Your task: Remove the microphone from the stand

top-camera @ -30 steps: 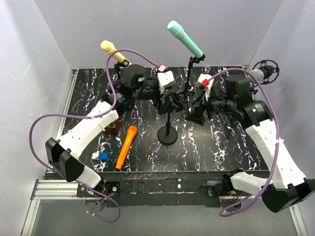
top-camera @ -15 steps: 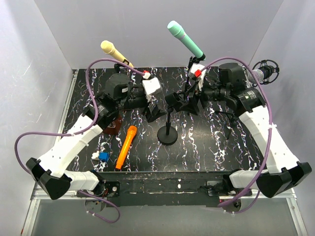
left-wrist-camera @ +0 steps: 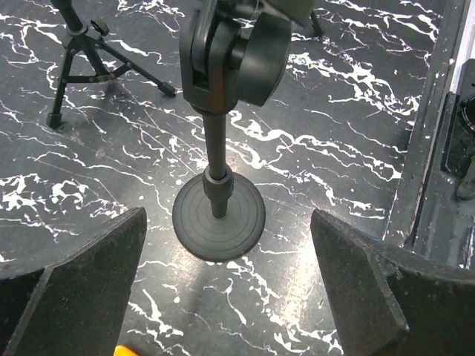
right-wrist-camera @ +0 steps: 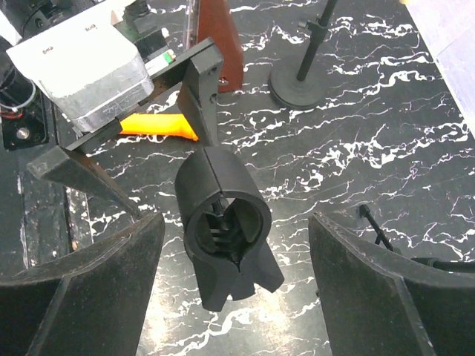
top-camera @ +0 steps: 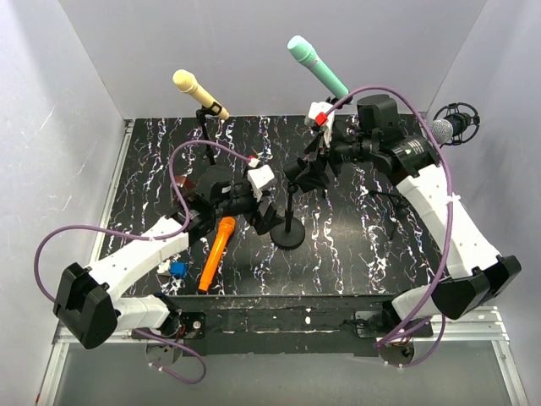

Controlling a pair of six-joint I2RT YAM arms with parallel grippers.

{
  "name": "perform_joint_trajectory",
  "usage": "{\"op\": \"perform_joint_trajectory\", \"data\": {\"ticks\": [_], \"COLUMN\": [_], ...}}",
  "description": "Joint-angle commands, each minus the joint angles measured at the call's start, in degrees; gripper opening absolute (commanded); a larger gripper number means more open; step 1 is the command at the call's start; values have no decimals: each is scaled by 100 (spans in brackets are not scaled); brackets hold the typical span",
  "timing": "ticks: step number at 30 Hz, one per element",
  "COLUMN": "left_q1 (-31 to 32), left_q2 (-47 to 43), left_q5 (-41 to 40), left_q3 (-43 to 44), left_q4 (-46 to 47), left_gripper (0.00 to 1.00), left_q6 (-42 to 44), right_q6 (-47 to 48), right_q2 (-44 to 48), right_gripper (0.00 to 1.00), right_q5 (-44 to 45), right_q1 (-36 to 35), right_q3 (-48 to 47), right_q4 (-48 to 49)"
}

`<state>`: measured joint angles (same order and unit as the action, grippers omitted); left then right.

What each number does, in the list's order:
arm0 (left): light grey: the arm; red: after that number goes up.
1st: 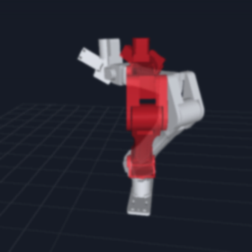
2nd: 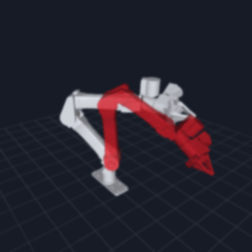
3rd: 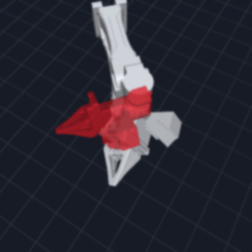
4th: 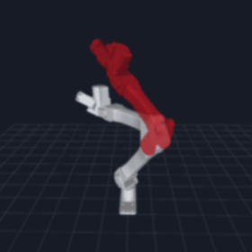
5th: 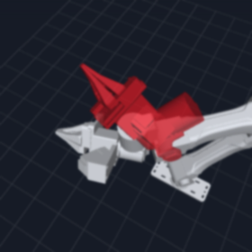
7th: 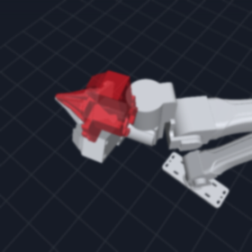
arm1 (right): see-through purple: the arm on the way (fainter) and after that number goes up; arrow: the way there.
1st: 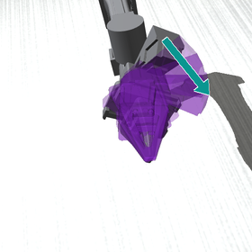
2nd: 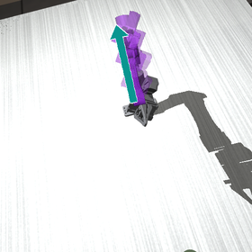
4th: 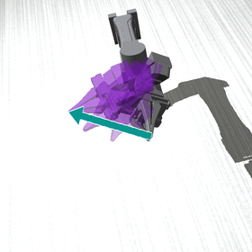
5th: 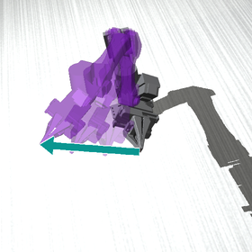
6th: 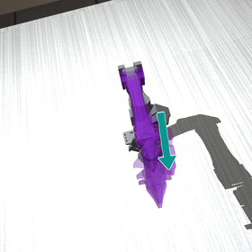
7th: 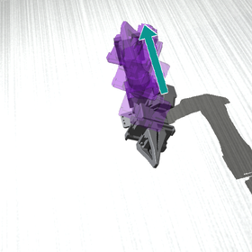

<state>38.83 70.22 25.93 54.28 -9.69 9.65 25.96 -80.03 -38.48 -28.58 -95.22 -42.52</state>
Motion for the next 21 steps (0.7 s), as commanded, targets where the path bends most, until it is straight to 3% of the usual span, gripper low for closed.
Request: {"op": "perform_joint_trajectory", "data": {"ticks": [1, 11, 17, 21], "left_q1": [-24, -24, -42, -33], "left_q2": [62, 1002, 1573, 1881], "left_q5": [175, 659, 492, 518], "left_q3": [-479, -1279, -1473, -1447], "left_q4": [1582, 3499, 4282, 4573], "left_gripper": [90, 79, 67, 58], "left_q6": [-437, -683, -701, -675], "right_q6": [278, 349, 340, 349], "right_q2": [-232, -803, -962, -874], "right_gripper": [85, 79, 61, 55], "right_q5": [-19, -502, -573, -590], "right_q1": [-16, -34, -43, -43], "right_q3": [-392, -866, -1043, -858], "right_q4": [-335, -1108, -1399, -1382]}}
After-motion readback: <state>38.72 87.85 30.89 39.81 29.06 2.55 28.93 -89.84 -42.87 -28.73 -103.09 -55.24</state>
